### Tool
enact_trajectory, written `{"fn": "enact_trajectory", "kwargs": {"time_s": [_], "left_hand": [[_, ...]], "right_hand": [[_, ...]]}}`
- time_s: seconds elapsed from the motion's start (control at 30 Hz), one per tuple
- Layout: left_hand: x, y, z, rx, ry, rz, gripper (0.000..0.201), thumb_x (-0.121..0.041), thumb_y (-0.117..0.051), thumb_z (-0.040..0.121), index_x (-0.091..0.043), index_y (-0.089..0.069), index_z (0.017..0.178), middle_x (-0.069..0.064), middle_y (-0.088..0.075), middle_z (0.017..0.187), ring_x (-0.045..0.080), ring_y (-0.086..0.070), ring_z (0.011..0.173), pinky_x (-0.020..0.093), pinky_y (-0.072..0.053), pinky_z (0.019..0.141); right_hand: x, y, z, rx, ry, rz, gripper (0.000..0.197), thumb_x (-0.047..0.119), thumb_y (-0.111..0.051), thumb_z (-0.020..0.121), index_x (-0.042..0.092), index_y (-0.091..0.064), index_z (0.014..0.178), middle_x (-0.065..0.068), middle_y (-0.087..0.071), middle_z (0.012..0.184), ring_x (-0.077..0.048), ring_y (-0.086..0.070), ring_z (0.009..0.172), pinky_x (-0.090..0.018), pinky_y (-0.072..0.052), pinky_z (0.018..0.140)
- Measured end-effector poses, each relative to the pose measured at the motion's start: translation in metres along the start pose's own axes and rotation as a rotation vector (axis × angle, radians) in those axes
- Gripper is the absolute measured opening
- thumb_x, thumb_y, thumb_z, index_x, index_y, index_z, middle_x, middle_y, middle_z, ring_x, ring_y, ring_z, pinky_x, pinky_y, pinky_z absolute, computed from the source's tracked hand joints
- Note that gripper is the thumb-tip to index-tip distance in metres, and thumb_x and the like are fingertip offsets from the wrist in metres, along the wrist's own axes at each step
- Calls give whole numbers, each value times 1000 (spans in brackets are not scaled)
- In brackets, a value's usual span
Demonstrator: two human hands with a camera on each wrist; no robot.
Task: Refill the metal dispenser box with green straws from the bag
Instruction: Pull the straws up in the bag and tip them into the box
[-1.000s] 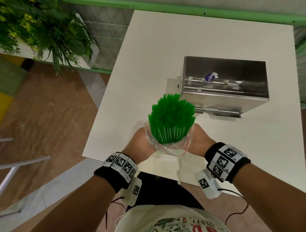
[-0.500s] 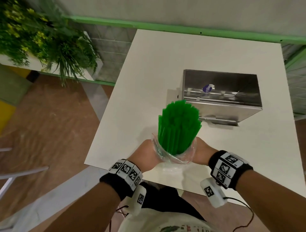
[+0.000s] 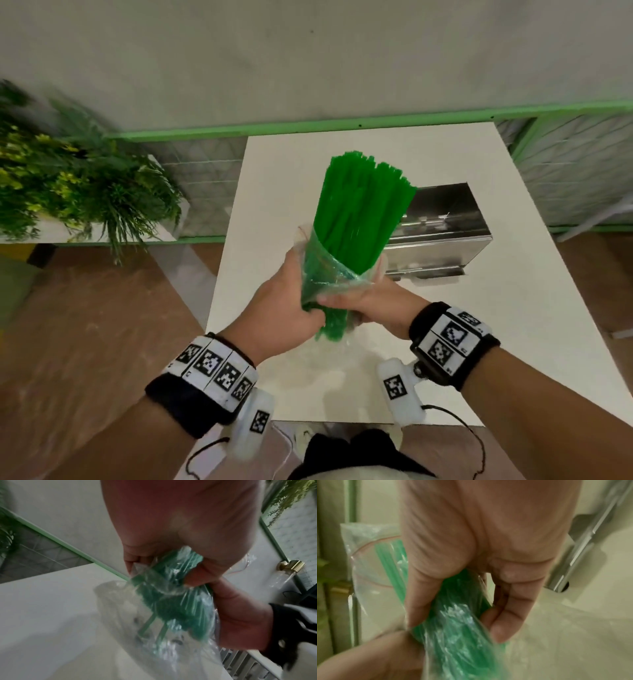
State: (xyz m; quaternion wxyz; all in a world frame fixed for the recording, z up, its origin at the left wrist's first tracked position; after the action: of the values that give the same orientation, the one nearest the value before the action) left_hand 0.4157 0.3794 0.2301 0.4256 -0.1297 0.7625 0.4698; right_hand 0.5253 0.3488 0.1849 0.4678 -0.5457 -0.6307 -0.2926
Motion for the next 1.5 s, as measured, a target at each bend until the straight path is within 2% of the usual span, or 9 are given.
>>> {"fn": "enact_trajectory", "kwargs": {"time_s": [0.1,0.23,0.37,0.5,0.77,0.9,1.13,1.33,1.5], "left_hand": [[-21,17,5,34,-149,-97,95,-7,-78,73,-70,-32,127,-20,-60,126,-1,-60,118,24,-53,98],[-30,30,17,75,-197,5,95,-35,-94,60,-44,-41,139,-17,-61,130,2,-60,122,37,-53,103],[-21,38,28,139,-75,213,105,-51,-93,54,-42,-34,140,-21,-61,123,-1,-62,112,33,-55,97],[-21,44,40,158,19,298,99,-48,-89,55,-38,-33,136,-18,-66,110,2,-67,98,34,-59,86],[-49,11,75,219,128,507,82,-43,-84,63,-23,-31,122,-1,-68,92,13,-68,75,30,-54,58],[-65,-12,94,305,150,554,75,-41,-84,66,-21,-32,117,3,-66,91,17,-68,74,32,-52,57],[-87,-20,122,363,188,767,70,-51,-82,55,-26,-43,108,-2,-60,99,18,-65,81,41,-60,71],[-113,-35,142,456,188,957,71,-51,-84,60,-25,-42,111,-2,-64,90,16,-64,77,32,-51,62],[-125,-42,158,399,164,947,88,-48,-87,60,-19,-34,124,3,-65,89,21,-66,74,37,-55,60]], "right_hand": [[-2,-13,7,-50,5,250,41,33,-77,85,16,-68,121,-13,-73,110,-27,-64,90,-33,-52,68],[6,-29,15,-46,36,404,41,35,-70,90,16,-65,126,-12,-72,115,-25,-65,89,-31,-55,66],[3,-44,24,-48,-29,602,36,36,-69,90,16,-67,119,-4,-72,94,-15,-61,65,-24,-52,52],[5,-44,29,-78,-76,686,24,40,-69,90,21,-65,104,2,-62,73,-10,-49,51,-21,-44,49],[-14,-6,22,-135,-237,811,46,59,-79,72,21,-65,93,4,-56,64,-10,-44,51,-21,-44,52],[-20,11,24,-119,-247,905,63,68,-83,57,23,-68,99,2,-59,82,-13,-48,65,-24,-43,64],[-8,26,21,-89,-262,1129,61,62,-81,65,18,-65,103,2,-61,74,-8,-48,58,-17,-43,46],[2,40,18,-88,-218,1293,63,64,-79,67,16,-65,106,2,-60,72,-8,-49,53,-16,-42,42],[1,62,19,-177,-212,1336,60,63,-80,66,17,-65,102,2,-60,69,-9,-48,52,-18,-40,42]]}}
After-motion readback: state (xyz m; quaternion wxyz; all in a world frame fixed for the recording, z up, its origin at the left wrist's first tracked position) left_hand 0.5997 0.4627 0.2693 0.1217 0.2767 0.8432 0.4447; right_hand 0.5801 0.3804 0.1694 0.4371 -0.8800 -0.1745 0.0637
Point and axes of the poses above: each hand's wrist, its own z-axis towards the middle knuckle, its own y-axis out of the back of the hand, x = y × z, the point moved 10 cm from there along z, towards the middle knuckle
